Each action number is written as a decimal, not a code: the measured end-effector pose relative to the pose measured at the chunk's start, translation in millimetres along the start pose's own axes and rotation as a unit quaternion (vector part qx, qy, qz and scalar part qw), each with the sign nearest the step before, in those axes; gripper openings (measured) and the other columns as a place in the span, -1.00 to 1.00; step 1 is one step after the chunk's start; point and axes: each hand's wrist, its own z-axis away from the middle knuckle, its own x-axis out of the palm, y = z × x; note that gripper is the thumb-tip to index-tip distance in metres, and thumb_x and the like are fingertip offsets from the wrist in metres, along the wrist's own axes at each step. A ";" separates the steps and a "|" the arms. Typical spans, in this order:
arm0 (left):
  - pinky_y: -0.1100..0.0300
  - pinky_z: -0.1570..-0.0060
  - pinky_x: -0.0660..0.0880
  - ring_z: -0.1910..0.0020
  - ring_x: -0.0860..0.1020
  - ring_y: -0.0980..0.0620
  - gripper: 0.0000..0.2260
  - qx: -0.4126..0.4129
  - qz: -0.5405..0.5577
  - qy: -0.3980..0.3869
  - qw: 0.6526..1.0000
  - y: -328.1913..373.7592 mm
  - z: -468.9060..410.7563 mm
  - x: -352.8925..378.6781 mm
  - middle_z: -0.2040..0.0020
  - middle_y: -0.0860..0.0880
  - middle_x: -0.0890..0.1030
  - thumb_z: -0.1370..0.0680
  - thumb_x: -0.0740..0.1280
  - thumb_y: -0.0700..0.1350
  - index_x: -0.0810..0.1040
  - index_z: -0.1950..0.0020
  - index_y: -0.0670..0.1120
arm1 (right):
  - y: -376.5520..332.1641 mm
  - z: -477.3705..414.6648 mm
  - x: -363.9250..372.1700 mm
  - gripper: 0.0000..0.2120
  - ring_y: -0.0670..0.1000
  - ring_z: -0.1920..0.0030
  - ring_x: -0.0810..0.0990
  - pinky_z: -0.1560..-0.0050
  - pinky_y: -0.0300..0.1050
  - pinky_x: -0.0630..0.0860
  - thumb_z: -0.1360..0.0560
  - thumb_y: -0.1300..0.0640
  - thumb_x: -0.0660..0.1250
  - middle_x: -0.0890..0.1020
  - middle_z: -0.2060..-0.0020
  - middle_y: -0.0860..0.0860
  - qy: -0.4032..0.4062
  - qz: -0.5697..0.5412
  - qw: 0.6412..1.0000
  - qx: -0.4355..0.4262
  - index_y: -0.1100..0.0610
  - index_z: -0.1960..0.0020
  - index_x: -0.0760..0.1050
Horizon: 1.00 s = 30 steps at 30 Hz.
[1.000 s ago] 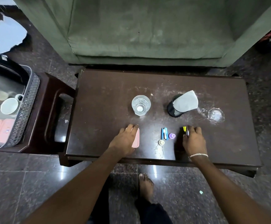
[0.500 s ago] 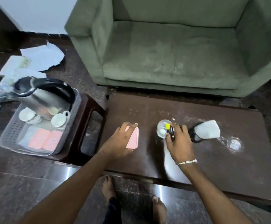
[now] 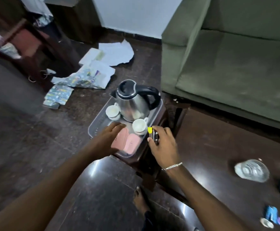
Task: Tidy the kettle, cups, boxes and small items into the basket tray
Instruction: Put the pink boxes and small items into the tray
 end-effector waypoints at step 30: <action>0.20 -0.10 0.35 -0.24 0.49 -0.09 -0.22 0.014 0.049 -0.164 0.985 -161.8 -86.3 19.7 -0.27 -0.02 0.42 -0.43 0.56 -0.17 0.31 -0.58 0.12 | -37.6 -50.2 146.4 -0.66 0.25 -0.04 0.66 0.05 0.07 0.56 -0.59 -0.07 0.32 0.51 -0.18 0.14 -0.127 0.244 0.943 0.188 0.11 -0.24 0.38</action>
